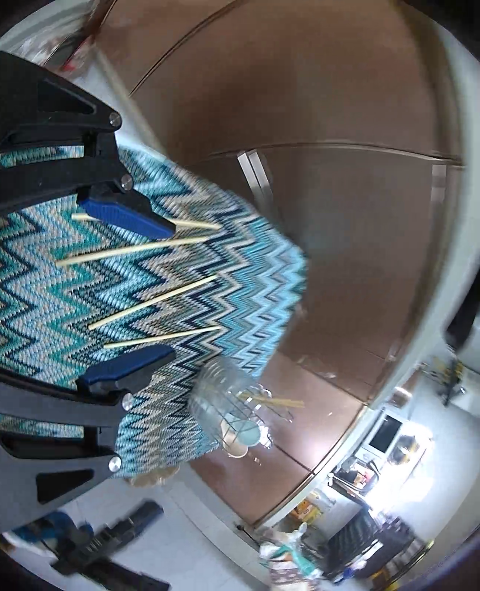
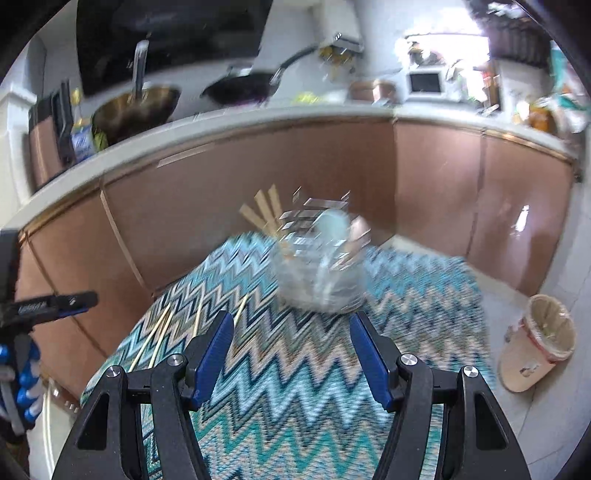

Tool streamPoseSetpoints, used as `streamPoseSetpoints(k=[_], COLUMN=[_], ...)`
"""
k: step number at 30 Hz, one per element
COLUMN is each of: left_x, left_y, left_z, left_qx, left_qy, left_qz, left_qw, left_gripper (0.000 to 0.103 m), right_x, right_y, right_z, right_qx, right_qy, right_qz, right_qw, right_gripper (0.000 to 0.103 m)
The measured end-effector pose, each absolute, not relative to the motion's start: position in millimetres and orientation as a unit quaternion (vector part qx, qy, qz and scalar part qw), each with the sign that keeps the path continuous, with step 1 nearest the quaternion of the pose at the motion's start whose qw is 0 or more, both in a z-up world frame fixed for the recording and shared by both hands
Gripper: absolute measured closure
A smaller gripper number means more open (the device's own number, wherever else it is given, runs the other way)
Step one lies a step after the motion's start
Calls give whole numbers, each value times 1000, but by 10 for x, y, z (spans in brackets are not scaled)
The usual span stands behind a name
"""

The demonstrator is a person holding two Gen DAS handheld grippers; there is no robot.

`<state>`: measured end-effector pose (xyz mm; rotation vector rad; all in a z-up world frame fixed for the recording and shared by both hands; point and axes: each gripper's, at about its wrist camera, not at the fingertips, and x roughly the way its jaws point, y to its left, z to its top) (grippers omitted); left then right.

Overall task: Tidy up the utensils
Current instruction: 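Grasp a chopstick with the left tool while the right tool grasps another chopstick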

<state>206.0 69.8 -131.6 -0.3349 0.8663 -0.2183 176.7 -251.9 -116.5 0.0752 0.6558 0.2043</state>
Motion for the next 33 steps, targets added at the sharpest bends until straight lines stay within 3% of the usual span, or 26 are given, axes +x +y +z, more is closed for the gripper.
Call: streamPoseSetpoints(k=[4,12,18,23,33], left_x=[2425,3028,3274,3440,3571], left_y=[730,781,765,751,728], left_z=[-1584,-2128,-2318,-2485,-2592], left_qx=[-175,-186,-176,-173,-156], left_qy=[467,553,579,596,609], left_qz=[-103,-86,-83,-77,-78], left_qw=[861,807,792,780,774], left_gripper=[46,62,73,77,86], right_x=[2063,2630,2992,3295,3793], right_y=[-2301,-1878,-1669,-1510,-1404], right_z=[-1396,-1763,-2007,-2190,-2551], right_qx=[36,12,-3,-13,-4], right_qy=[368,440,475,498,544], right_qz=[146,199,212,216,207], right_qw=[918,876,854,840,813], right_gripper=[45,55,63,74,86])
